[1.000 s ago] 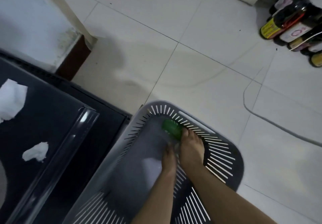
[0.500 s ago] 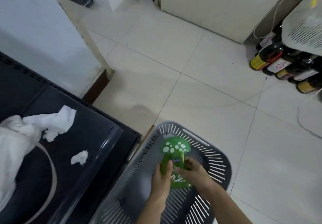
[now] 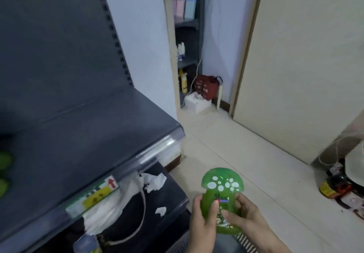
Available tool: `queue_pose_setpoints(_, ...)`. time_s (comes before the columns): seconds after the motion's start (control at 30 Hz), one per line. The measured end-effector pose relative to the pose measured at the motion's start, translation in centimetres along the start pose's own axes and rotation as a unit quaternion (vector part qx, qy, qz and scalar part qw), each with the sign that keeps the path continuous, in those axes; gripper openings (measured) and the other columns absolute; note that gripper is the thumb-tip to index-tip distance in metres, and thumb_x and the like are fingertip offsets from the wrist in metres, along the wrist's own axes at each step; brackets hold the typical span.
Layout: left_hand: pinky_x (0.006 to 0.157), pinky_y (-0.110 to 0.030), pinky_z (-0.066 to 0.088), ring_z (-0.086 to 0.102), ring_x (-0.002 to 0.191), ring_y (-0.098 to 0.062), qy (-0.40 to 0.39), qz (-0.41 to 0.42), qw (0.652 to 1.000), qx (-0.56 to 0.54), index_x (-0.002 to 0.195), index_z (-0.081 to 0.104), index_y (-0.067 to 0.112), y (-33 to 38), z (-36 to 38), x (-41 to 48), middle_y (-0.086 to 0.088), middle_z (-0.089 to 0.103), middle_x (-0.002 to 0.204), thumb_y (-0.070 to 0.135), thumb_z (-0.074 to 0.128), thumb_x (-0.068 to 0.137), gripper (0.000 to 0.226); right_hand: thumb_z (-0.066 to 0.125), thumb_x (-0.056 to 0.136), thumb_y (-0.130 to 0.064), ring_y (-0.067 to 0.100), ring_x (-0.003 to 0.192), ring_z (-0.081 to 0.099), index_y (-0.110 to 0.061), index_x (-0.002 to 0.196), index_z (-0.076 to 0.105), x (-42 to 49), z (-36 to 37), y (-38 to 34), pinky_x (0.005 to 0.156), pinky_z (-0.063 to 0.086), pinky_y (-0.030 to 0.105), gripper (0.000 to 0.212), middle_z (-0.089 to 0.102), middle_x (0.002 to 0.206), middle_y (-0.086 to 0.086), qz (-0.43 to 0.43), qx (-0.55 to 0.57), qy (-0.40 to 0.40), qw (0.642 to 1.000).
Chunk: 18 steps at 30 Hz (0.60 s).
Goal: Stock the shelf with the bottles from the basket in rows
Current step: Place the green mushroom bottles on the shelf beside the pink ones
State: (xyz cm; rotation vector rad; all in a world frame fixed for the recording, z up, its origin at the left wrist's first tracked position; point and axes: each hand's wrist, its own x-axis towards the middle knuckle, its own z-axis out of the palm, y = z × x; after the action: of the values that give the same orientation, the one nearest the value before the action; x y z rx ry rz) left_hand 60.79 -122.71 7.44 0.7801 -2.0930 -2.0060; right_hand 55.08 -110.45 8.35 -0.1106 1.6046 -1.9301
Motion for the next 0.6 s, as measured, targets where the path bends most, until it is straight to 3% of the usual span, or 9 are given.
queue_pose_setpoints(0.17,0.072,-0.012,0.05,0.063,0.084,0.007,0.036,0.106,0.994,-0.011,0.113,0.049,0.031,8.2,-5.5,-3.2,0.012,0.065,0.099,0.035,0.053,0.092,0.021,0.096,0.019,-0.03,0.023,0.075,0.071,0.005,0.1,0.059,-1.8,6.4,-9.2,0.059,0.056,0.024,0.095,0.072,0.088,0.02,-0.089,-0.053,-0.082,0.991)
queue_pose_setpoints(0.23,0.083,-0.023,0.052,0.063,0.091,0.0,0.07,0.142,0.987,-0.023,0.116,0.049,0.029,10.2,-8.2,-4.0,0.009,0.064,0.106,0.033,0.055,0.092,0.024,0.095,0.02,-0.031,0.022,0.075,0.071,0.005,0.099,0.059,-2.1,9.7,-11.3,0.059,0.056,0.024,0.094,0.073,0.088,0.019,-0.113,-0.067,-0.121,0.984)
queue_pose_setpoints(0.33,0.082,-0.024,0.052,0.062,0.093,-0.005,0.12,0.195,0.973,-0.017,0.113,0.05,0.027,12.9,-13.4,-5.4,0.008,0.064,0.104,0.031,0.056,0.092,0.022,0.095,0.024,-0.036,0.02,0.078,0.07,0.003,0.098,0.059,-2.2,15.4,-13.2,0.062,0.056,0.024,0.091,0.073,0.092,0.017,-0.149,-0.083,-0.163,0.972)
queue_pose_setpoints(0.4,0.08,-0.023,0.051,0.062,0.091,-0.005,0.15,0.231,0.961,-0.006,0.11,0.05,0.027,14.1,-17.2,-6.1,0.007,0.064,0.102,0.033,0.056,0.091,0.02,0.094,0.036,-0.023,0.015,0.075,0.07,0.003,0.095,0.058,-2.1,19.4,-13.8,0.061,0.055,0.021,0.074,0.074,0.088,0.012,-0.159,-0.091,-0.191,0.964)
queue_pose_setpoints(0.5,0.081,-0.021,0.049,0.06,0.092,-0.004,0.2,0.266,0.943,0.016,0.109,0.05,0.028,15.0,-23.4,-7.0,0.005,0.063,0.103,0.052,0.056,0.084,0.034,0.071,0.059,0.017,0.008,0.071,0.069,0.0,0.095,0.057,-1.7,25.9,-14.0,0.061,0.054,0.017,0.042,0.075,0.079,0.003,-0.164,-0.093,-0.235,0.953)
queue_pose_setpoints(0.6,0.084,-0.014,0.045,0.057,0.097,0.0,0.25,0.275,0.926,0.069,0.11,0.045,0.036,14.5,-29.3,-7.6,0.008,0.061,0.108,0.062,0.047,0.078,0.041,0.066,0.067,0.02,0.004,0.073,0.067,-0.005,0.097,0.056,-0.7,31.8,-13.0,0.067,0.054,0.016,0.04,0.074,0.077,-0.003,-0.166,-0.128,-0.266,0.941)
